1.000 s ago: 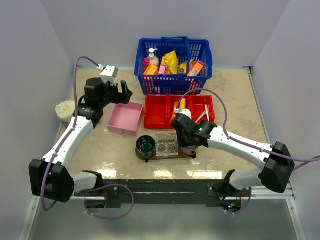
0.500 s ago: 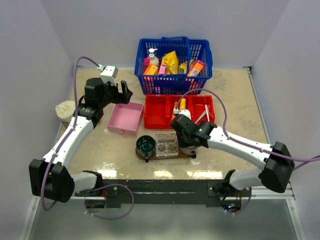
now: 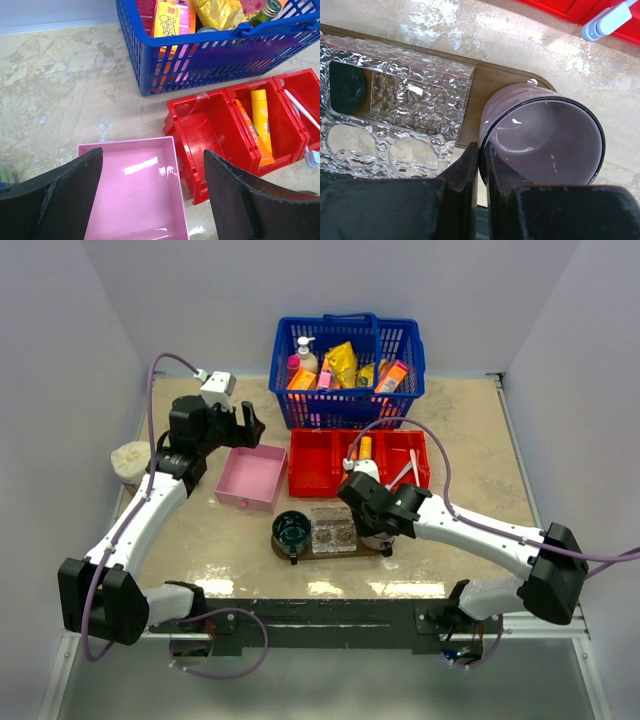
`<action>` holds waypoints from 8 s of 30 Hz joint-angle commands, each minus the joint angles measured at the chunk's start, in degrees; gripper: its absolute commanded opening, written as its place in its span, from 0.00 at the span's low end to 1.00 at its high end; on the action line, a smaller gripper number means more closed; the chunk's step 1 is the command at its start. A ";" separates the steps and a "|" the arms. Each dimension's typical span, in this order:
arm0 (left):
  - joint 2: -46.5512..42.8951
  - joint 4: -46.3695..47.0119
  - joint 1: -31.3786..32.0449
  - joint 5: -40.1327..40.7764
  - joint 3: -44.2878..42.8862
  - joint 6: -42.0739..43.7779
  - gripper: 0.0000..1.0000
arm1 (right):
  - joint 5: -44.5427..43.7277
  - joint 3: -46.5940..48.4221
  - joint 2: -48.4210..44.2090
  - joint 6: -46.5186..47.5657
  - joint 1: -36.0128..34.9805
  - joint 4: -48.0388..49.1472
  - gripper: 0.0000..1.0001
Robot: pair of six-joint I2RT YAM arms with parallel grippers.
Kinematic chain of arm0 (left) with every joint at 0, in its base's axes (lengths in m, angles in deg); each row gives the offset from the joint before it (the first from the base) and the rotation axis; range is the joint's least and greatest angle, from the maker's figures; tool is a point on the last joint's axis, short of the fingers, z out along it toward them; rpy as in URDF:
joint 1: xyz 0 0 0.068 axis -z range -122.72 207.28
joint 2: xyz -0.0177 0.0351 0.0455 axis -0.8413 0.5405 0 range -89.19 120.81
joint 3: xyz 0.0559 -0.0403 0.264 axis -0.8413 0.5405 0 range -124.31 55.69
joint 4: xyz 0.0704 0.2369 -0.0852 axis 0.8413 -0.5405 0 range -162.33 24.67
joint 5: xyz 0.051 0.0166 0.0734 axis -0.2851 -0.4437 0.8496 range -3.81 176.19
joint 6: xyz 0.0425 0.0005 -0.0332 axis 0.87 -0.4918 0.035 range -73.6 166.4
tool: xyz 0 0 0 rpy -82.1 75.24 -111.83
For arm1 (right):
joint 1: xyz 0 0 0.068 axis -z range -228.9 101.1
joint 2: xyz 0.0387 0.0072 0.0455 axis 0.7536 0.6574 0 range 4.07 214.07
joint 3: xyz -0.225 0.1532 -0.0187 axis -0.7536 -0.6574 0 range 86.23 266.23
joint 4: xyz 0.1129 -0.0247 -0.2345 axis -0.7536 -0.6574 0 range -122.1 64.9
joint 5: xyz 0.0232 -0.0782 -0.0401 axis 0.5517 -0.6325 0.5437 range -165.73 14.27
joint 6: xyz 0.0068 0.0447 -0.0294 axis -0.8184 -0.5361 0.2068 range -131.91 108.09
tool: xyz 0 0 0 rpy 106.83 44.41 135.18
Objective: Prepare toiletry sets of a toothbrush and toothpaste on the tray
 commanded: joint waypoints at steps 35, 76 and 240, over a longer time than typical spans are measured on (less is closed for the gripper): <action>0.17 1.97 0.12 0.24 0.52 0.70 0.86 | -7.28 5.48 -0.31 -3.93 -1.89 -2.13 0.34; 4.38 -0.57 2.05 -3.79 8.42 1.49 0.69 | 14.69 4.52 -8.22 18.39 26.85 22.91 0.73; 1.05 0.57 11.54 12.81 3.06 2.63 0.85 | 13.90 12.69 24.48 12.33 22.63 25.29 0.25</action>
